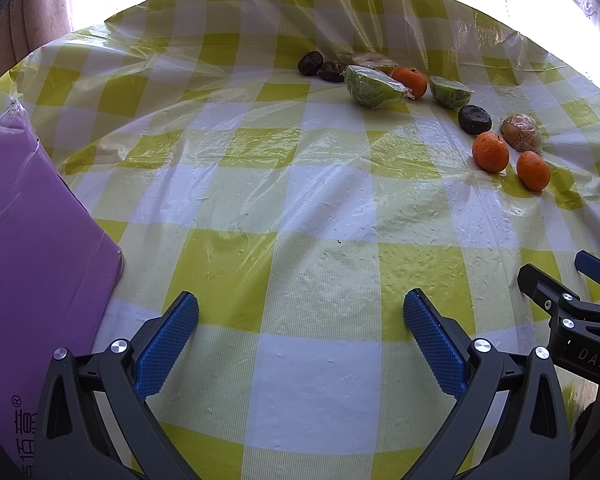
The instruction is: Organize fruits
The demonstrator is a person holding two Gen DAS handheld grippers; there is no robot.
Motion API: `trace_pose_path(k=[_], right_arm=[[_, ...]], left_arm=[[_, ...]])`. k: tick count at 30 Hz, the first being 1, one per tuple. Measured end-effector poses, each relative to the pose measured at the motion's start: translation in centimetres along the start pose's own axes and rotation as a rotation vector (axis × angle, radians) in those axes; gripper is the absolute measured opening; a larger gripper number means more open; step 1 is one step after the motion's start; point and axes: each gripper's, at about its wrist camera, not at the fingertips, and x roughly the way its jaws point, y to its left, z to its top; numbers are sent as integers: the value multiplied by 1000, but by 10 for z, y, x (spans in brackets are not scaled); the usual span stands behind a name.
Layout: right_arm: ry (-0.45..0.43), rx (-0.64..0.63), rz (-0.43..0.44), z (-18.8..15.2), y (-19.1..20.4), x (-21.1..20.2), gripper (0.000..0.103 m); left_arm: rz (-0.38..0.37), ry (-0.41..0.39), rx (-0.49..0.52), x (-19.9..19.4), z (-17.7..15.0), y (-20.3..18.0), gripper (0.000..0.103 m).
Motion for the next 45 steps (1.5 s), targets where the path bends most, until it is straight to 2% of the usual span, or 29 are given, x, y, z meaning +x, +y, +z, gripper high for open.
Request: trace_pose_path(k=[16, 26, 29, 35, 40, 41, 42, 43, 44, 45], right_arm=[[-1, 0, 0, -1, 0, 0, 102], [46, -49, 35, 9, -1, 8, 102], [54, -80, 63, 18, -1, 13, 102], [45, -39, 69, 56, -12, 38, 102], [21, -52, 39, 80, -21, 52, 80], [13, -52, 38, 81, -23, 52, 72], [0, -46, 37, 80, -26, 51, 57], [-14, -35, 49, 78, -29, 48, 50], [-24, -23, 67, 77, -31, 46, 41], [-28, -14, 79, 75, -34, 45, 41]], left_arm=[[0, 0, 0, 0, 0, 0, 99], [0, 0, 0, 0, 0, 0, 99], [-1, 0, -1, 0, 0, 0, 99], [-34, 23, 46, 4, 8, -12, 99], [-55, 7, 102, 18, 28, -35, 99], [-77, 12, 115, 21, 32, -41, 98], [-78, 8, 145, 24, 37, -49, 98], [-58, -8, 183, 28, 41, -59, 98], [-72, -24, 203, 30, 46, -68, 98], [-95, -32, 224, 32, 51, -76, 98]])
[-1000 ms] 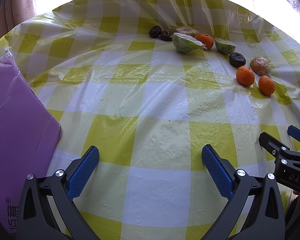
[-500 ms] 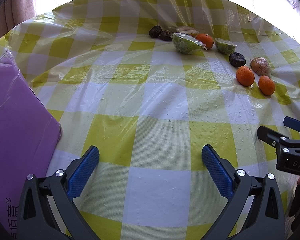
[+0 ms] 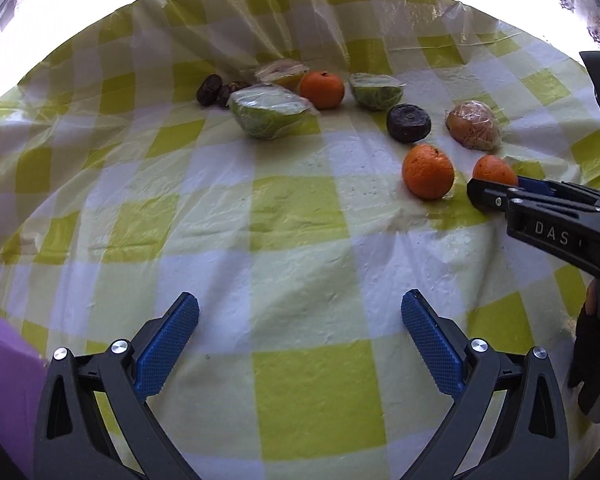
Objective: Organize fruits
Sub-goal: 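Grasp an orange with the right tool while the left tool grasps another orange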
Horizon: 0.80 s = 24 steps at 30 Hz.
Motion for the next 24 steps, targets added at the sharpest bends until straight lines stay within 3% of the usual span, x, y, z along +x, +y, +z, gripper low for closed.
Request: trace_pose_path(k=[4, 6, 16, 19, 24], right_arm=[[-73, 31, -25, -4, -3, -12, 40], [-99, 61, -47, -5, -7, -17, 40], [-119, 260, 20, -10, -45, -20, 40], [-114, 270, 33, -10, -45, -19, 40], [-118, 322, 45, -12, -53, -18, 40]], left_arm=[[-61, -27, 63, 16, 28, -28, 85], [-103, -18, 77, 27, 41, -37, 70], [-203, -18, 83, 46, 69, -54, 64], [-196, -26, 101, 44, 68, -57, 35], [-202, -49, 50, 37, 66, -46, 34]])
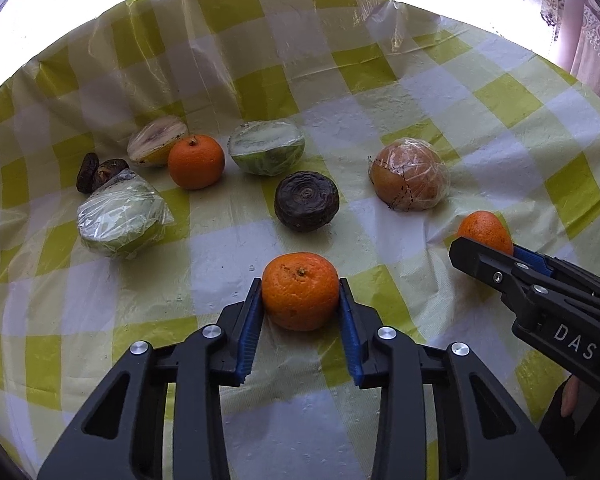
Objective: Organize fruits
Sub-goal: 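Grasp an orange with the right tool while the left tool grasps another orange, then carry both oranges into the purple box and open both tools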
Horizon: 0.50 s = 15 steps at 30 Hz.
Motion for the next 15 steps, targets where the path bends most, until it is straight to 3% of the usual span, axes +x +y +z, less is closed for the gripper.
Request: trace_pose_path(k=[4, 8, 15], right_arm=[[-3, -5, 4, 0, 1, 0, 40], [-17, -28, 13, -4, 7, -8, 40], [48, 0, 184, -62, 54, -30, 40]], left_arm=[[-19, -64, -138, -25, -18, 28, 33], [-24, -143, -252, -67, -56, 54, 33], [-39, -187, -306, -132, -129, 83, 34]])
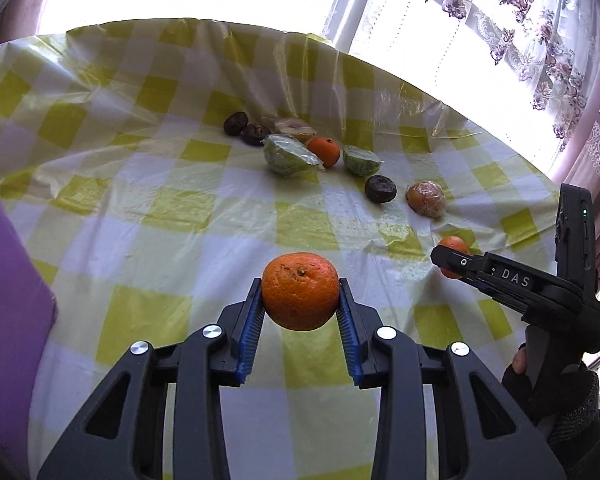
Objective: Organize fruits
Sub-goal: 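Carry both oranges into the purple box and open both tools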
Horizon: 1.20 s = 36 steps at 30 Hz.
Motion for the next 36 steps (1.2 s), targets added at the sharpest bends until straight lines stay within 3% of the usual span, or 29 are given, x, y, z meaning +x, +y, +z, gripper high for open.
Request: trace_pose_path(k=[6, 12, 19, 24, 28, 33, 36], right_arm=[[53, -114, 71, -59, 72, -17, 40], [49, -193, 60, -92, 115, -29, 40], [25, -224, 70, -103, 135, -35, 40], [41, -262, 128, -119, 156, -47, 40], [1, -316, 206, -126, 188, -75, 40], [-72, -377, 317, -118, 237, -111, 41], [-79, -415, 364, -114, 269, -118, 41]], left_arm=[[2, -16, -9, -49, -32, 25, 34], [12, -84, 50, -81, -49, 31, 34], [12, -139, 128, -104, -59, 21, 34], [21, -240, 140, -160, -66, 21, 34], [20, -349, 132, -219, -70, 24, 34], [77, -486, 95, -282, -68, 39, 34], [149, -494, 40, -298, -61, 62, 34]])
